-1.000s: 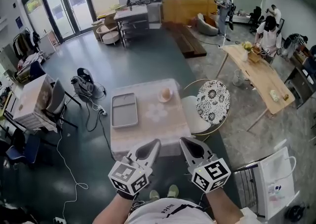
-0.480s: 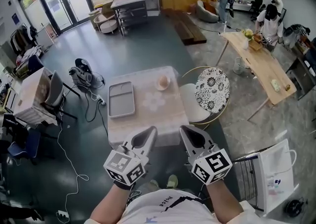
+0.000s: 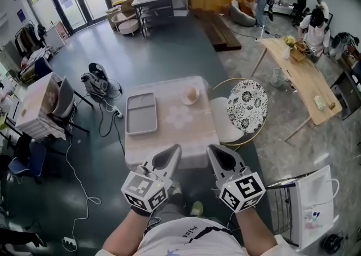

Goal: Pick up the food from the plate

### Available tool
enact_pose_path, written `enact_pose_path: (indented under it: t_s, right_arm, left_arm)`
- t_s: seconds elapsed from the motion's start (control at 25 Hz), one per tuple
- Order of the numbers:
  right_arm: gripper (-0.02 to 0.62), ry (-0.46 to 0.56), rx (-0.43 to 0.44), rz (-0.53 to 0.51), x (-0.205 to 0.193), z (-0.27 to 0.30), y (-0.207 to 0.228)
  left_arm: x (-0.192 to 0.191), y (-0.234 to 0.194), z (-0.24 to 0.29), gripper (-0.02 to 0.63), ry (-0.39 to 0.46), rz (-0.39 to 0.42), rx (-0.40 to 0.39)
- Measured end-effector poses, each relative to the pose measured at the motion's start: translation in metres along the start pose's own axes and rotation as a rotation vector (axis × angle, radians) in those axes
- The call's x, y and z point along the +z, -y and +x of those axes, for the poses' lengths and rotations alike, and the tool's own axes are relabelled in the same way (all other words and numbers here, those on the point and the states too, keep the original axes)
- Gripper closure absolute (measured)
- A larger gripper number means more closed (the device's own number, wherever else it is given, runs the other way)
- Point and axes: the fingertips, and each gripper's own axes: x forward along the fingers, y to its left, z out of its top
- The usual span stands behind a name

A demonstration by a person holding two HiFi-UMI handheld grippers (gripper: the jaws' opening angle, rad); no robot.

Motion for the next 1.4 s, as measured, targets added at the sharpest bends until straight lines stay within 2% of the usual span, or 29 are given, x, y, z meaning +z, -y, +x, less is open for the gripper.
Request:
enact_pose_path:
  t_s: [0.28, 0.6, 0.88, 1.08, 1.4]
  right_arm:
    - [0.578, -0.022, -0.029, -0.014, -0.002, 0.042, 0.011]
    - [0.578, -0.073, -0.062, -0.019, -0.011, 0.125, 0.027]
    - [0.578, -0.109, -0.132, -0.022, -0.022, 0.188, 0.052]
    - [0.578, -0.144, -0.176, -0.015, -0.035, 0.217, 0.075]
    - [0.578, -0.197, -0.178, 0.009, -0.063, 0.265, 0.119]
  left_arm:
    - [0.001, -0.037, 0.024, 0.6, 0.006, -0.001, -0.018]
    - [0.007, -0.108, 0.064, 0.6, -0.007, 0.023, -0.042]
    - [0.001, -0.161, 0.1, 0.6, -0.037, 0.028, -0.097]
    - [-0.005, -0.185, 0.123, 0.6, -0.044, 0.012, -0.116]
    - [-0.019, -0.213, 0.168, 0.6, -0.066, 0.011, -0.107]
